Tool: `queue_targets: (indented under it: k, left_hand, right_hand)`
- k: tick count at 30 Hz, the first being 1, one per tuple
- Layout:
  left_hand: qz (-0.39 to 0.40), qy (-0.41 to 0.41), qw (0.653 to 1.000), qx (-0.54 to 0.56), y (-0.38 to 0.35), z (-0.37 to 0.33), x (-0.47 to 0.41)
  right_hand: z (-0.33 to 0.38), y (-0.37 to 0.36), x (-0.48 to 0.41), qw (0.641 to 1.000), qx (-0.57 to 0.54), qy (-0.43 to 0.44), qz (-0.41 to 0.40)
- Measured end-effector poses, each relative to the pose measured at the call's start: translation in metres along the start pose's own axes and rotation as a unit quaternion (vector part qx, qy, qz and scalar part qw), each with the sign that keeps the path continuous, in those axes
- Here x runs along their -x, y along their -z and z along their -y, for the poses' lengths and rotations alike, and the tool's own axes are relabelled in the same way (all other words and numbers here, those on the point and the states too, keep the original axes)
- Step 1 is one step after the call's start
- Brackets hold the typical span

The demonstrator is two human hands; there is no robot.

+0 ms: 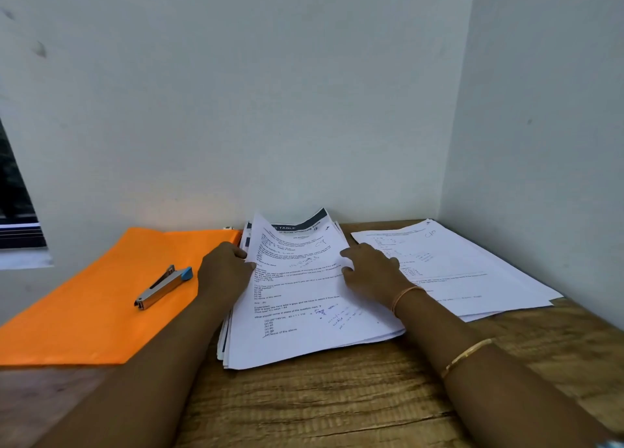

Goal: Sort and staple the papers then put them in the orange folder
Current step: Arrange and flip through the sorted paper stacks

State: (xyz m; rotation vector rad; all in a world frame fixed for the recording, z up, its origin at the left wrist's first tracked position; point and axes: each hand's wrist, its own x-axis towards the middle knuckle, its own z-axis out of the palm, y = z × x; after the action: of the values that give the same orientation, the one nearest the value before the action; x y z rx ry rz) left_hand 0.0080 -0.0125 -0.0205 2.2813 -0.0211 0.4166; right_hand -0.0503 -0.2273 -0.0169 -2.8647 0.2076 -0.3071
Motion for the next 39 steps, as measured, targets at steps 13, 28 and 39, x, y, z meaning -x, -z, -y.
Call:
queue_targets:
  k: [13,28,39]
  left_hand:
    - [-0.056,-0.028,0.998,-0.003,0.007,0.007,-0.006]
    - [-0.14,-0.092,0.986,-0.01,0.012,-0.001,0.001]
    - [-0.185,-0.082,0.975,0.093,0.011,-0.005,0.001]
  right_hand:
    - [-0.003,0.001,-0.004,0.998,-0.05,-0.013,0.019]
    - [-0.004,0.001,-0.005,0.999,-0.045,-0.028,0.006]
    - [-0.002,0.021,0.001,0.949,-0.314,0.013,-0.015]
